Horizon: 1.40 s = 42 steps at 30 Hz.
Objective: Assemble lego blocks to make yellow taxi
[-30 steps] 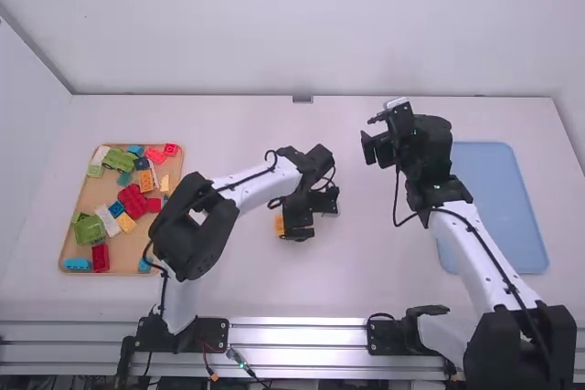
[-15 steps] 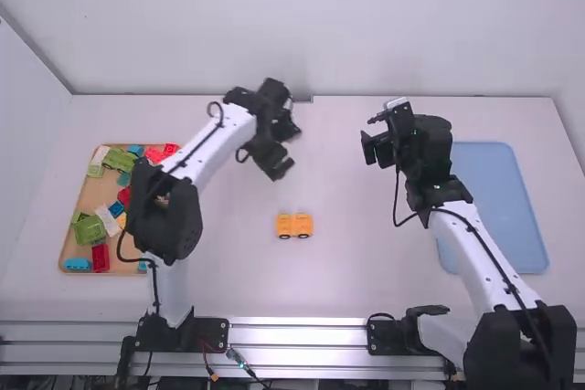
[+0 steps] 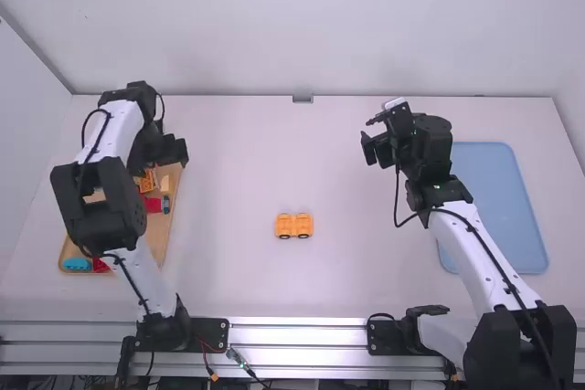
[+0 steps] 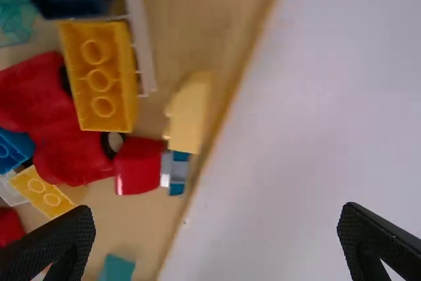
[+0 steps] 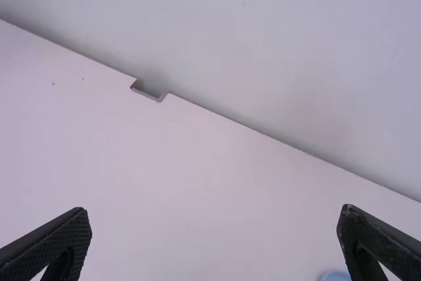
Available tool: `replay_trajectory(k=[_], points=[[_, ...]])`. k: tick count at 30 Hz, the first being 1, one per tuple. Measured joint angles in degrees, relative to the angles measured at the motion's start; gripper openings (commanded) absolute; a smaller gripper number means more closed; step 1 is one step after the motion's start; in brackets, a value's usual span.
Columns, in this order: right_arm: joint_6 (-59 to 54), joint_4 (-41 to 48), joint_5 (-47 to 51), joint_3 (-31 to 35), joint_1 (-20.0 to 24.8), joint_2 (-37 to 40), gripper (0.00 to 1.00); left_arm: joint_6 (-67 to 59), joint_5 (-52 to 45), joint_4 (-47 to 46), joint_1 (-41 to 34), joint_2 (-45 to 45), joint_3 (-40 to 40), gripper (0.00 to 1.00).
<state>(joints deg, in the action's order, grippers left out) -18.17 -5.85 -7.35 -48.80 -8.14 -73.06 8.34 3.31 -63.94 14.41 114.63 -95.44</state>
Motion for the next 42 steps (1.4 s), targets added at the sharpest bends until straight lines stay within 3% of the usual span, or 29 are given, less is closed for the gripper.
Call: replay_trajectory(k=[8, 12, 17, 19, 22, 24, 29, 35, 42], points=[[-0.2, -0.7, 0.0, 0.0, 0.0, 0.0, 0.99, 14.8, 11.6, 6.8, 2.1, -7.8, 15.7, 0.99], [-0.2, -1.4, 0.0, 0.0, 0.0, 0.0, 0.99, 18.9, 16.2, 8.6, 5.1, -14.9, 19.7, 0.99], [-0.2, -1.6, 0.0, 0.0, 0.0, 0.0, 0.99, 20.3, 17.6, 9.5, 10.8, -16.5, 22.8, 1.0], [-0.2, -1.6, 0.0, 0.0, 0.0, 0.0, 0.99, 18.6, 15.3, 11.7, 14.3, -16.5, 25.2, 0.82], [-0.2, -1.6, 0.0, 0.0, 0.0, 0.0, 0.99, 15.4, 10.5, 16.5, 18.0, -16.5, 27.8, 0.67], [-0.2, -1.6, 0.0, 0.0, 0.0, 0.0, 0.99, 13.9, 7.9, 18.7, 19.8, -16.5, 29.1, 0.65], [-0.2, -1.6, 0.0, 0.0, 0.0, 0.0, 0.99, 10.4, 3.0, 23.8, 23.0, -16.5, 33.1, 0.7], [-0.2, -1.6, 0.0, 0.0, 0.0, 0.0, 0.99, 5.2, -1.0, 29.0, 22.7, -16.5, 36.7, 0.47], [-0.2, -1.6, 0.0, 0.0, 0.0, 0.0, 0.99, 2.2, -3.1, 33.3, 22.7, -16.5, 39.9, 0.48]])
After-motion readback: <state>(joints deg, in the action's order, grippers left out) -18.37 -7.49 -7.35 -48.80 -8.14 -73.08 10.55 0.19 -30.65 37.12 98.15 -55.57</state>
